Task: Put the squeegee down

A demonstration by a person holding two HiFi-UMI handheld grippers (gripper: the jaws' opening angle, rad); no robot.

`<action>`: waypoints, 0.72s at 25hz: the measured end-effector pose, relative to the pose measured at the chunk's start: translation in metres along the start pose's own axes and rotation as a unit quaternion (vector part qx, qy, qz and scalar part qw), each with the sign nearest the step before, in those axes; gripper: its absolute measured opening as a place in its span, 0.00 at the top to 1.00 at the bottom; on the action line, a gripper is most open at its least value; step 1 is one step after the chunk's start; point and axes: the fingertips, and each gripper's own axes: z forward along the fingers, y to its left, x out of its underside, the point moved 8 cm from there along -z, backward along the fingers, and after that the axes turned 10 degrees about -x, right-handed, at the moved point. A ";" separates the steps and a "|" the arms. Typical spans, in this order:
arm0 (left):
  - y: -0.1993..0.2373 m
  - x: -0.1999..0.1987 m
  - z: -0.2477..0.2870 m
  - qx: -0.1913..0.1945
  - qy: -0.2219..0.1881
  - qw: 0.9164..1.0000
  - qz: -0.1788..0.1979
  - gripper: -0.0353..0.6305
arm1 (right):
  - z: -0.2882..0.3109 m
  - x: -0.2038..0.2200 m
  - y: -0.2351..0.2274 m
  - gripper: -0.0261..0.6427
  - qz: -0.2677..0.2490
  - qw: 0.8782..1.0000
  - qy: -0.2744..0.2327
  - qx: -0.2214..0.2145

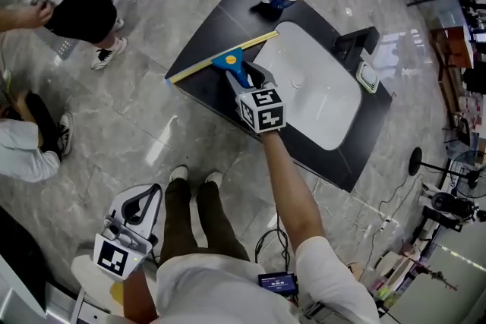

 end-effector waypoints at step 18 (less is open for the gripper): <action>-0.011 -0.048 -0.009 0.015 -0.061 0.997 0.036 0.95 | -0.107 -0.037 0.041 0.68 -0.017 0.994 -0.111 0.015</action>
